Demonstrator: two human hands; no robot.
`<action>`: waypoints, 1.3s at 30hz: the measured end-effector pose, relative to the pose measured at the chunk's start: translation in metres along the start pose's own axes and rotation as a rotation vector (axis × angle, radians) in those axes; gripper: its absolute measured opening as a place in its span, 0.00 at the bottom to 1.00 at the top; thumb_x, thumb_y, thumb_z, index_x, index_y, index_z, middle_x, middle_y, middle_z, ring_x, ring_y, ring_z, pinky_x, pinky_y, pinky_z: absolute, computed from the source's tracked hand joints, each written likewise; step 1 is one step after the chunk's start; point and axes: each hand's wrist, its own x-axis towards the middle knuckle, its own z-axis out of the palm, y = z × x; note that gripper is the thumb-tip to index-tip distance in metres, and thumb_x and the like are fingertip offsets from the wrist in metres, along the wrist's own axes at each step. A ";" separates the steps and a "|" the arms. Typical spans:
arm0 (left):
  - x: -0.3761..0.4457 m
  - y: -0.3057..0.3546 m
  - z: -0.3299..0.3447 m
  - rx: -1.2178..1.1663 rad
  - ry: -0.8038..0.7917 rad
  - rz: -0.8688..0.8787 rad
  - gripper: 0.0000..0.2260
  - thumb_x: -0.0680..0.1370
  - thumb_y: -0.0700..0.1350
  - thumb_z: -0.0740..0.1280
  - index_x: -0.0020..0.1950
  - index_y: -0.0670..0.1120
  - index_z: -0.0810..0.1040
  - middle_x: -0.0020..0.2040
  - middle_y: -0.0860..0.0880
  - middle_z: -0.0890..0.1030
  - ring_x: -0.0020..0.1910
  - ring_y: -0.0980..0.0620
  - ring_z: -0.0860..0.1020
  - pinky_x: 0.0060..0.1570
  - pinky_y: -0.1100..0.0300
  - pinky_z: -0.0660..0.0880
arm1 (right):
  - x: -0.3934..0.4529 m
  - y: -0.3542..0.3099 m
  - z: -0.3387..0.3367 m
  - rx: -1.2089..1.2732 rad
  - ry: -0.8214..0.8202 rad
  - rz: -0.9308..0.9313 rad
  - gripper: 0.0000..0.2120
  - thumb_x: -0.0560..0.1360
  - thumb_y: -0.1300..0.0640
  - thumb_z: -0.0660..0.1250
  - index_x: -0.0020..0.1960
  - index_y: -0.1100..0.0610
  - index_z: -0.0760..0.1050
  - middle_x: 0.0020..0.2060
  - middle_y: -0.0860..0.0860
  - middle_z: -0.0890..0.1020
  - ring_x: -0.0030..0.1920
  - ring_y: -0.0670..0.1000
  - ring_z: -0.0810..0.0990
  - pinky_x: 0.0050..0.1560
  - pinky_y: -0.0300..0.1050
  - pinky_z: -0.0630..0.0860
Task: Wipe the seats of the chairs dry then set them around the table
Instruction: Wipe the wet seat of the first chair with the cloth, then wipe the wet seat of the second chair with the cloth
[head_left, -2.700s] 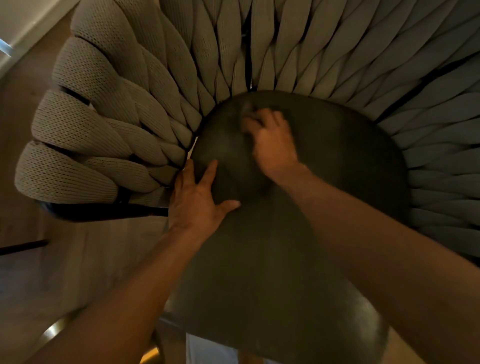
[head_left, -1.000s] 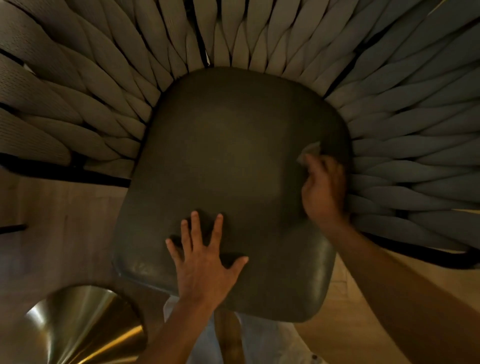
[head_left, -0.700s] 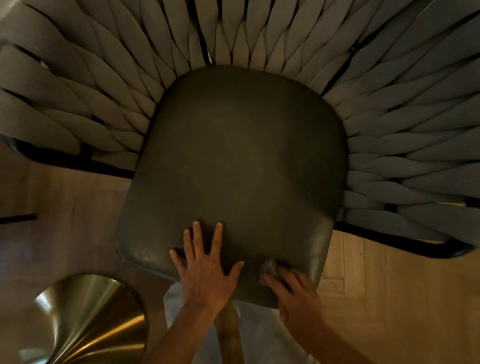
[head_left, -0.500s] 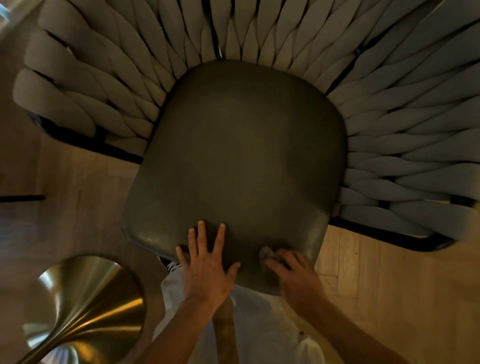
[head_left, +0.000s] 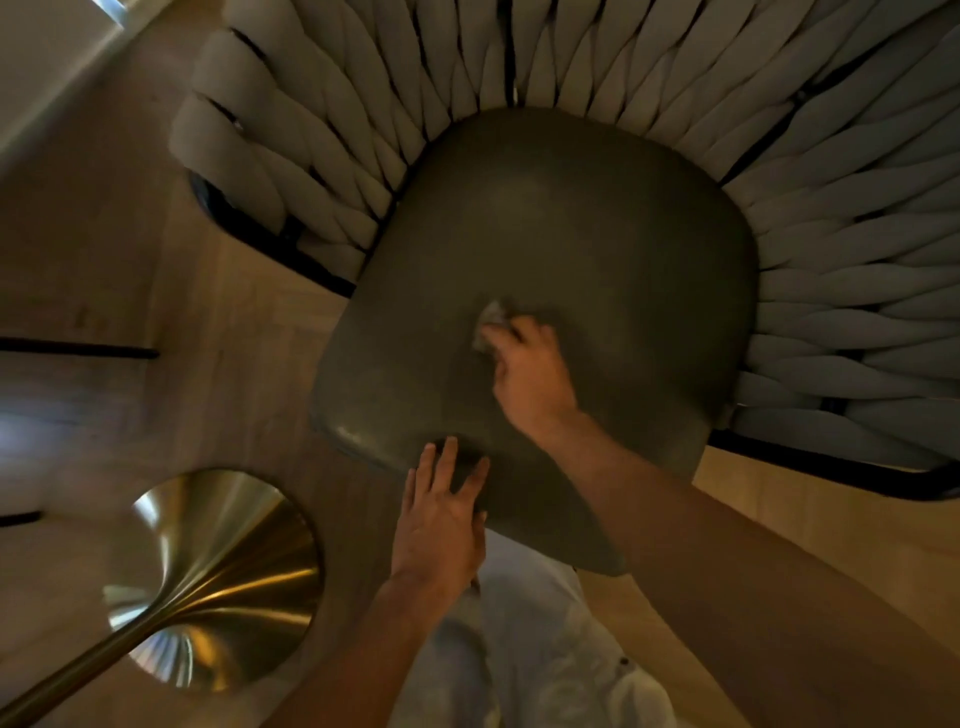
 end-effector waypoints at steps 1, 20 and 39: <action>-0.007 -0.004 0.000 -0.033 0.044 0.005 0.18 0.80 0.50 0.60 0.70 0.56 0.72 0.78 0.45 0.59 0.78 0.45 0.51 0.77 0.50 0.49 | -0.007 -0.016 0.008 -0.001 -0.070 -0.104 0.20 0.69 0.68 0.65 0.59 0.56 0.78 0.55 0.59 0.78 0.50 0.62 0.74 0.57 0.54 0.72; -0.166 0.023 -0.013 -0.598 0.275 -0.309 0.11 0.76 0.47 0.68 0.57 0.50 0.80 0.57 0.51 0.78 0.62 0.52 0.72 0.62 0.61 0.69 | -0.176 -0.021 -0.112 0.204 -0.449 0.308 0.17 0.74 0.68 0.63 0.55 0.51 0.82 0.55 0.51 0.81 0.53 0.52 0.80 0.54 0.38 0.73; -0.252 0.077 -0.116 -1.156 0.435 -0.296 0.28 0.80 0.56 0.62 0.78 0.56 0.57 0.74 0.48 0.65 0.70 0.49 0.68 0.69 0.51 0.69 | -0.216 -0.164 -0.236 1.206 -1.005 0.642 0.22 0.74 0.48 0.66 0.62 0.59 0.77 0.53 0.60 0.82 0.49 0.57 0.82 0.50 0.50 0.80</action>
